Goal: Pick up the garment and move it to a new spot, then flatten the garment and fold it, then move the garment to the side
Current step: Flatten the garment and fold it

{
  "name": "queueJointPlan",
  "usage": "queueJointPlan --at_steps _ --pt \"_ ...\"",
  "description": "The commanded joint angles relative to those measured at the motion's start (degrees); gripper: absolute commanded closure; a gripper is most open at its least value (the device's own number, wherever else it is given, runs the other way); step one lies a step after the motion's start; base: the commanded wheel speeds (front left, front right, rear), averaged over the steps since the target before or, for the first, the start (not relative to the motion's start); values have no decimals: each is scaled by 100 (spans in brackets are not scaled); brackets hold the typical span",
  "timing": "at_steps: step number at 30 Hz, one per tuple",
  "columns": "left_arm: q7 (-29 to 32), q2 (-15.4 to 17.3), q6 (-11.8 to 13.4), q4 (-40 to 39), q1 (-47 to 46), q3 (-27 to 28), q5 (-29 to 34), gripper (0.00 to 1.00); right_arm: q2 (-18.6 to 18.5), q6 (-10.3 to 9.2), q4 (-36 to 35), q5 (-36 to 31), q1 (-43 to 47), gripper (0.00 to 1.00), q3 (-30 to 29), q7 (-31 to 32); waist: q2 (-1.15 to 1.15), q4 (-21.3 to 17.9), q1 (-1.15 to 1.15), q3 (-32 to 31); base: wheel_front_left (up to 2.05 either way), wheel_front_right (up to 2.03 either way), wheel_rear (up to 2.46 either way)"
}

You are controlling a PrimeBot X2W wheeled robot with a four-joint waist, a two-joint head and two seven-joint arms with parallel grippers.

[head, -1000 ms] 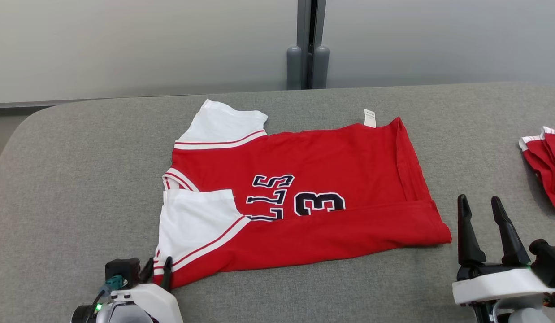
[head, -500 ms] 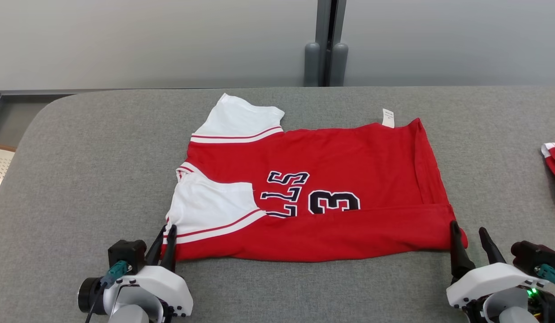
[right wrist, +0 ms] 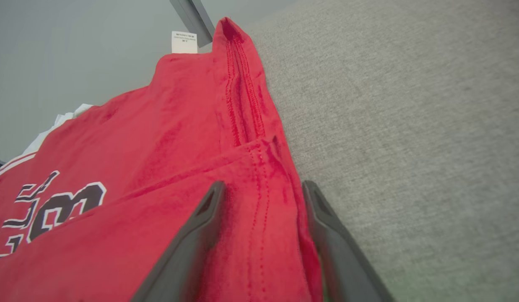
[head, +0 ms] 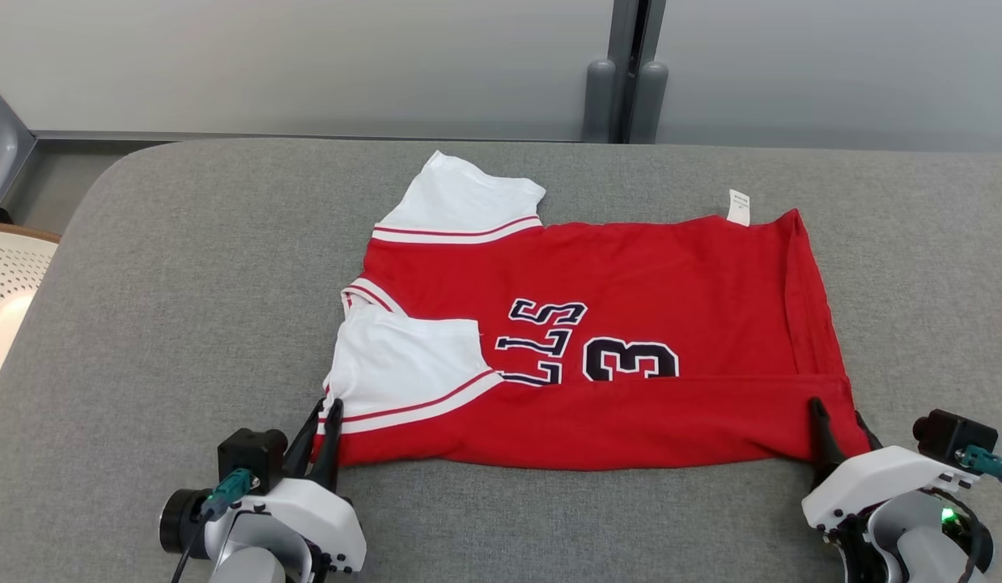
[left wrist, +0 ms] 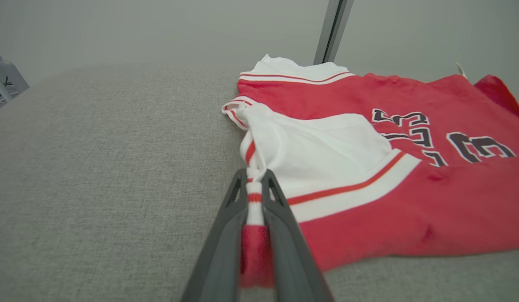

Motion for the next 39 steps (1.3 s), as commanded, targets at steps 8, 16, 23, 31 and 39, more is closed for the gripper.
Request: queueJointPlan --at_steps 8,16,23,31,39 --pt "-26 59 -49 178 172 -28 -7 100 -360 -1 55 380 222 100 357 -224 0 -12 0 -286 0 0 0" --pt "-27 90 -95 29 519 -31 -83 100 -744 -7 -357 592 838 100 531 -156 0 36 0 -673 0 0 0" --pt "246 193 -151 -397 1042 -95 -194 100 -888 -7 -1200 833 1575 100 453 386 0 11 0 -816 0 0 0" --pt "1079 278 -240 -1062 1425 -349 -335 100 -735 -6 -2034 648 2194 100 44 1048 0 -36 0 -792 0 0 0" --pt "1219 277 36 -1378 1435 -262 -397 0 -506 -1 -2752 353 2303 0 -425 1173 0 -122 0 -730 0 0 0"
